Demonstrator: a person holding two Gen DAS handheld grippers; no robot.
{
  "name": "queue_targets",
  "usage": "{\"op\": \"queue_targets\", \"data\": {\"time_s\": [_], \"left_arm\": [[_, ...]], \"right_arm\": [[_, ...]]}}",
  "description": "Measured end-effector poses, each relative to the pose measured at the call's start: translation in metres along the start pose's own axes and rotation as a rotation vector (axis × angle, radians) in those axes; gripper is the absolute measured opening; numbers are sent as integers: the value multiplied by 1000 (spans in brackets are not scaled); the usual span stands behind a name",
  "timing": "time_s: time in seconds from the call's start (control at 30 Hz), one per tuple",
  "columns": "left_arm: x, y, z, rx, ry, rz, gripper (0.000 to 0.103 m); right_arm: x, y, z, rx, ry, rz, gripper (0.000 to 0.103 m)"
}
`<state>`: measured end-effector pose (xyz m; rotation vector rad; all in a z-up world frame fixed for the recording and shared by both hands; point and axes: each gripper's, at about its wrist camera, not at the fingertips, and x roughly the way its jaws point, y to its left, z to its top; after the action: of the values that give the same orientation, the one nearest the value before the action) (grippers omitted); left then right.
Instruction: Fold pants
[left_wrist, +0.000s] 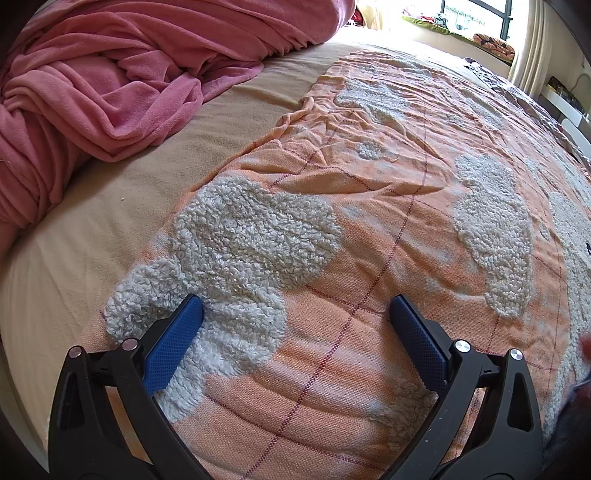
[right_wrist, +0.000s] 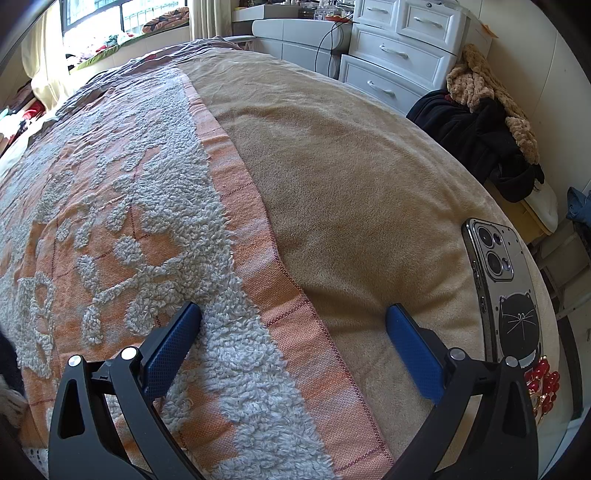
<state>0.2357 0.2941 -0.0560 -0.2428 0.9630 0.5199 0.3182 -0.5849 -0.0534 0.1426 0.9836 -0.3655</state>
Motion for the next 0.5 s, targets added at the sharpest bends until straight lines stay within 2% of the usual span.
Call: {"op": "queue_targets", "data": {"time_s": [0.5], "left_arm": [[0,-1,-1,2,-3,4,95]], "right_arm": [[-1,0,1,0,0,1,99]]}}
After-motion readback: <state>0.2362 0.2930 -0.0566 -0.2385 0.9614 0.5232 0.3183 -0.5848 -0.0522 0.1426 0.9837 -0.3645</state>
